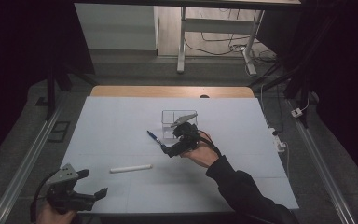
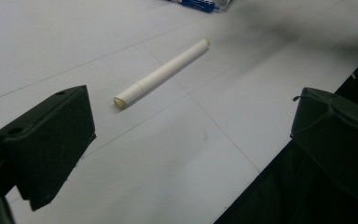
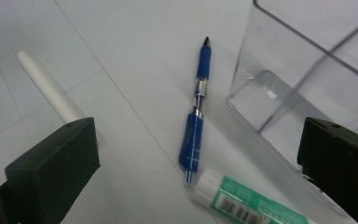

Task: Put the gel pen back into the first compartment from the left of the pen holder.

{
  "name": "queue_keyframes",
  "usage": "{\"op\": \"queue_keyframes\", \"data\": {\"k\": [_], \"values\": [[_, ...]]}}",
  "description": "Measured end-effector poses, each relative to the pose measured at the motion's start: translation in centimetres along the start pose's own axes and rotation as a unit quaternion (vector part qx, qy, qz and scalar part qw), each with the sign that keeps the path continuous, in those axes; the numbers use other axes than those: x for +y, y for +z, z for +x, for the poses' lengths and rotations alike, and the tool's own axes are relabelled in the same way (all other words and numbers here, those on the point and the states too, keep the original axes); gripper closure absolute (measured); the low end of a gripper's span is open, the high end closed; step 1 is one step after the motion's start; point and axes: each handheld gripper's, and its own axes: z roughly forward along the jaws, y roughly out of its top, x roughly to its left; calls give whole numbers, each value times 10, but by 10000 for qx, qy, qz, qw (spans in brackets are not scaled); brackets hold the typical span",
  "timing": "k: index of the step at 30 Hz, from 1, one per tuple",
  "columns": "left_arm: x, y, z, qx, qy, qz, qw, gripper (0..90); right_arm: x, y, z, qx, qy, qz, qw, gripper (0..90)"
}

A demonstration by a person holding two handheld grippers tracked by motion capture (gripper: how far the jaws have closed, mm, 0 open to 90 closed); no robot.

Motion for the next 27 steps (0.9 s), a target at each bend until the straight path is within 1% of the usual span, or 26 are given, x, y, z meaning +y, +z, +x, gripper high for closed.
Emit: {"op": "queue_keyframes", "data": {"k": [2, 3, 4, 7, 10, 11, 16, 18, 20, 21, 23, 27], "values": [[0, 0, 0, -7, 14, 12, 10000, 0, 2, 7, 2, 17, -39, 54, 10000, 0], [0, 0, -1, 12, 34, 23, 10000, 0, 4, 14, 4, 59, -33, 155, 9999, 0], [0, 1, -1, 14, 46, 32, 10000, 0, 4, 14, 4, 59, -33, 155, 9999, 0], [0, 1, -1, -3, 53, 44, 10000, 0, 6, 25, 6, 147, -80, 266, 9995, 0], [0, 1, -1, -13, 61, 53, 10000, 0, 7, 37, 9, 219, -109, 444, 9987, 2], [0, 1, -1, -19, 63, 61, 10000, 0, 8, 40, 10, 225, -149, 526, 9983, 25], [1, 2, -1, -31, 91, 93, 9999, 0, 9, 56, 11, 332, -70, 713, 9969, 85], [1, 2, -1, -41, 83, 95, 9999, 0, 10, 60, 11, 376, -69, 769, 9963, 125], [1, 2, -1, -46, 80, 94, 9999, 0, 10, 65, 11, 337, -68, 818, 9961, 162], [1, 2, -1, -46, 88, 103, 9999, 0, 11, 66, 10, 369, -52, 843, 9957, 182], [1, 2, -1, -41, 91, 109, 9999, 0, 12, 71, 9, 335, -11, 898, 9954, 218], [1, 3, -1, -45, 91, 125, 9999, 0, 13, 76, 6, 340, 95, 956, 9948, 295]]}}
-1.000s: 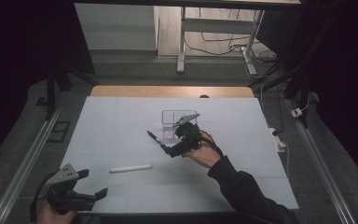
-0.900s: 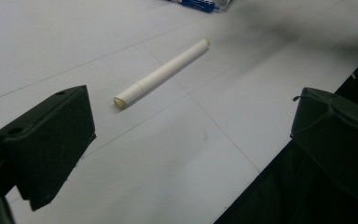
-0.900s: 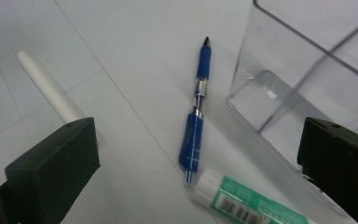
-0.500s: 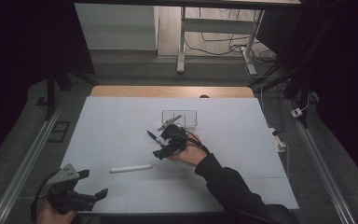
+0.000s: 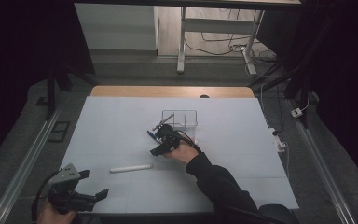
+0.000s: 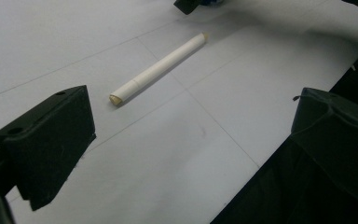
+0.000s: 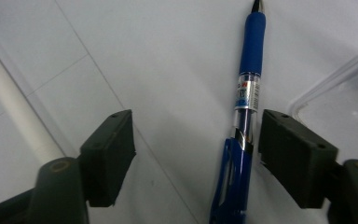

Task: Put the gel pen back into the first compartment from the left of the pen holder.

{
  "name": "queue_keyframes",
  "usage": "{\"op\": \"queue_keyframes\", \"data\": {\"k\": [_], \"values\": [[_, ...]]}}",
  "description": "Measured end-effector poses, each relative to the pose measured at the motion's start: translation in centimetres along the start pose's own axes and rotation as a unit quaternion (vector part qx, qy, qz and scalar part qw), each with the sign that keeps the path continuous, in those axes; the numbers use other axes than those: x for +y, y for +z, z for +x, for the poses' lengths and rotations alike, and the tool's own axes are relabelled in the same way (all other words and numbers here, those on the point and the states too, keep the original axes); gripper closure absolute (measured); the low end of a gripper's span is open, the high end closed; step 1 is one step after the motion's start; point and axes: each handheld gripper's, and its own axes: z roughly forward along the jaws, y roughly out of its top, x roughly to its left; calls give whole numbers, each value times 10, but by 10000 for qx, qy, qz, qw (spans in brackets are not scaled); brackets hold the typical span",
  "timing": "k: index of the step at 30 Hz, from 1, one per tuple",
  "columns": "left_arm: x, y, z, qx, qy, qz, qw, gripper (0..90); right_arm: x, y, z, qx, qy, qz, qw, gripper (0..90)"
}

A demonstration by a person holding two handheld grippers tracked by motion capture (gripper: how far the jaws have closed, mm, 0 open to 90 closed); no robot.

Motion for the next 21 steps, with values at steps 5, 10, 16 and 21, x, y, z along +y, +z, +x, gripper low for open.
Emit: {"op": "queue_keyframes", "data": {"k": [5, 10, 16, 21], "values": [[0, 0, 0, -4, 2, 7, 10000, 0, 3, 2, -2, -70, 44, -4, 10000, 384], [0, 1, 0, -5, 8, 22, 10000, 0, 7, 4, -2, -152, 13, -40, 9999, 476], [0, 1, 0, 9, 14, 40, 10000, 0, 13, 8, 0, -314, -112, -47, 9994, 554], [1, 1, 0, 4, 16, 52, 10000, 0, 21, 13, 4, -397, -216, -43, 9990, 632]]}}
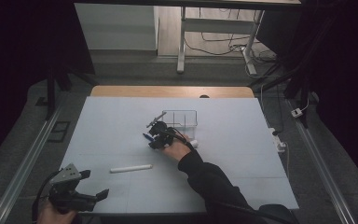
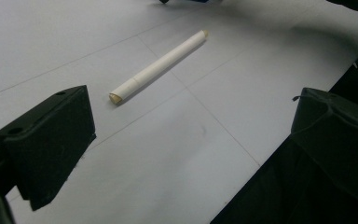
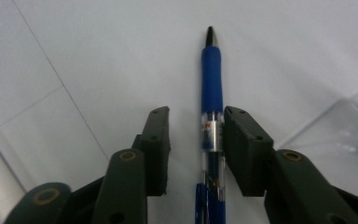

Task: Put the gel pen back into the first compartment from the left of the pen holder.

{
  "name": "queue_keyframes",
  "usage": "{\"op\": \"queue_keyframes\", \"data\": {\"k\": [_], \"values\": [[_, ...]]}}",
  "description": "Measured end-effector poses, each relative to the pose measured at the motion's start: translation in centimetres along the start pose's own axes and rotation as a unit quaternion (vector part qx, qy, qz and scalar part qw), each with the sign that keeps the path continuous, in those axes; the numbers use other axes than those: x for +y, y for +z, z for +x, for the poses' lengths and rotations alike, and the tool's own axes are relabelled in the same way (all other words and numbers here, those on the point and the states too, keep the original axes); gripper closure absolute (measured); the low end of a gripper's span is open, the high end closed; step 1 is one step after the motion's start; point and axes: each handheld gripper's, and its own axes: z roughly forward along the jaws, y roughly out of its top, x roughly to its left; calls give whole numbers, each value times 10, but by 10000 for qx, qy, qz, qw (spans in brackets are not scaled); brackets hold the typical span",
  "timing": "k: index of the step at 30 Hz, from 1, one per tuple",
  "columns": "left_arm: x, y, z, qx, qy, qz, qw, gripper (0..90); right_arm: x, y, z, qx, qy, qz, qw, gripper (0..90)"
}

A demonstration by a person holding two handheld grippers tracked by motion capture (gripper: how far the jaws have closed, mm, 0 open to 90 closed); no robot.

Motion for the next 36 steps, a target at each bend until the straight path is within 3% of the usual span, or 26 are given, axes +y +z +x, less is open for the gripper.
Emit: {"op": "queue_keyframes", "data": {"k": [2, 5, 9, 12, 18, 27, 36], "values": [[0, 0, 0, 2, 8, 9, 10000, 0, 2, 2, 1, -102, -155, 39, 9998, 681], [0, 0, 0, 12, 12, 19, 10000, 0, 5, 3, 2, -97, -190, 85, 9997, 778], [0, 0, 0, 22, 17, 23, 10000, 0, 5, 3, 1, -104, -234, 124, 9996, 790], [0, 0, 0, 30, 14, 23, 10000, 0, 4, 2, 1, -32, -32, 89, 10000, 791], [0, 0, 0, 44, 0, 16, 10000, 0, 4, -10, 0, 6, -179, -44, 9998, 791], [0, -1, 1, 141, -110, -19, 9998, 0, 7, -39, 8, 160, -514, -632, 9965, 791], [-1, -2, 3, 176, -158, -38, 9997, 0, 9, -72, 5, 215, -313, -1414, 9892, 791]]}}
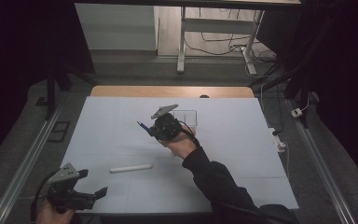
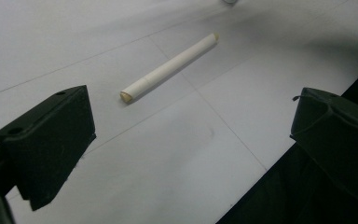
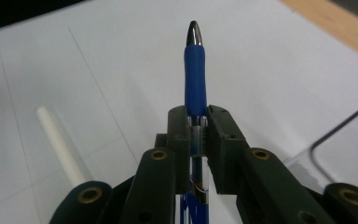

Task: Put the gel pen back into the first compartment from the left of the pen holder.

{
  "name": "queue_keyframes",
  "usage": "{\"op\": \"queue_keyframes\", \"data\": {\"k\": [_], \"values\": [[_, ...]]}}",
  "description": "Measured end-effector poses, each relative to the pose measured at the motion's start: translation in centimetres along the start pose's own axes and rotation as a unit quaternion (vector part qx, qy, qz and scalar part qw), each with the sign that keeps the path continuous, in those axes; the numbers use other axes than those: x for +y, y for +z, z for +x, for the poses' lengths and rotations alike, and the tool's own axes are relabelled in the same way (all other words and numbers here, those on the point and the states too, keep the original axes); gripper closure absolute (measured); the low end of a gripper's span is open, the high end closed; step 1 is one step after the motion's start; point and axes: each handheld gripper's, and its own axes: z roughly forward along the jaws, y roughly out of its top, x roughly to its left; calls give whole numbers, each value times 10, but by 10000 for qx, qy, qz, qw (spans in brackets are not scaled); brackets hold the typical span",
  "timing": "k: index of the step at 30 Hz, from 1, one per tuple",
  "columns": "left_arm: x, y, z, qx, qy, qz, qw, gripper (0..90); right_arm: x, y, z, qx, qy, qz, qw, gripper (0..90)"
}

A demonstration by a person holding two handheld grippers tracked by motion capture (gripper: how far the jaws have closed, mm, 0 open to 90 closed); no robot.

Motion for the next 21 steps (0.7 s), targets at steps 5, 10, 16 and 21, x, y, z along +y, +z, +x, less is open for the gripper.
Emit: {"op": "queue_keyframes", "data": {"k": [5, 10, 16, 21], "values": [[0, 1, -1, -16, -6, 34, 10000, 0, 5, -13, -3, -59, 6, -288, 9996, 791], [0, 1, 0, -8, -20, 43, 10000, 0, 9, -20, -6, -94, 32, -445, 9990, 791], [1, 1, 0, -36, -38, 55, 10000, 0, 14, -30, -11, -174, 100, -702, 9973, 791], [1, 2, 1, -33, -37, 75, 10000, 0, 18, -38, -21, -245, 195, -880, 9956, 791]]}}
